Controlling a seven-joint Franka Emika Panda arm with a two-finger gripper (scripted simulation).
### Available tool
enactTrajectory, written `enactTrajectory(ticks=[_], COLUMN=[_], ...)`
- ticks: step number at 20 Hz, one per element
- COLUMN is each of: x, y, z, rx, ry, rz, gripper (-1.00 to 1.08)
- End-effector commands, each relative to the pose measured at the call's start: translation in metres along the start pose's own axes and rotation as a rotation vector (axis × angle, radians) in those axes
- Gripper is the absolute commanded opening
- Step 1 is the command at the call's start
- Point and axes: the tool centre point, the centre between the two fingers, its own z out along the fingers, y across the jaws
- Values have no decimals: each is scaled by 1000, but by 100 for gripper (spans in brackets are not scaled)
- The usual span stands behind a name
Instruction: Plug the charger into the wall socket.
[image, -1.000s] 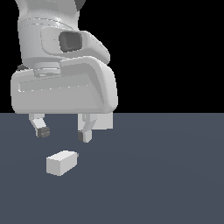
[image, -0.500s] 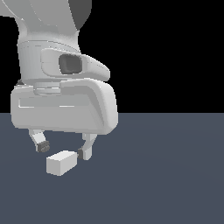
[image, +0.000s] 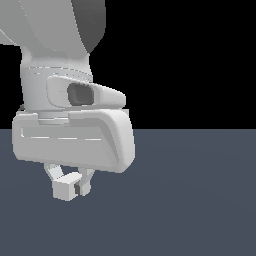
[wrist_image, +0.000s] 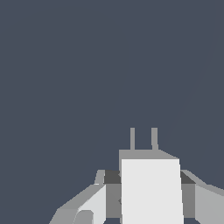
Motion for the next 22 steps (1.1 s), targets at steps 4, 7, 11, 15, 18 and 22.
enactTrajectory(ticks=[4,7,11,15,18,22], x=[0,0,1,2,5,10], y=[0,0,0,2,5,10], z=[0,0,0,-2,-6,-12], rx=[0,0,1,3,6,12], ry=[1,1,1,1,2,3], rz=[0,0,-2,-21,-48,-98], gripper=[-100,-100,-100,-100,-100,-100])
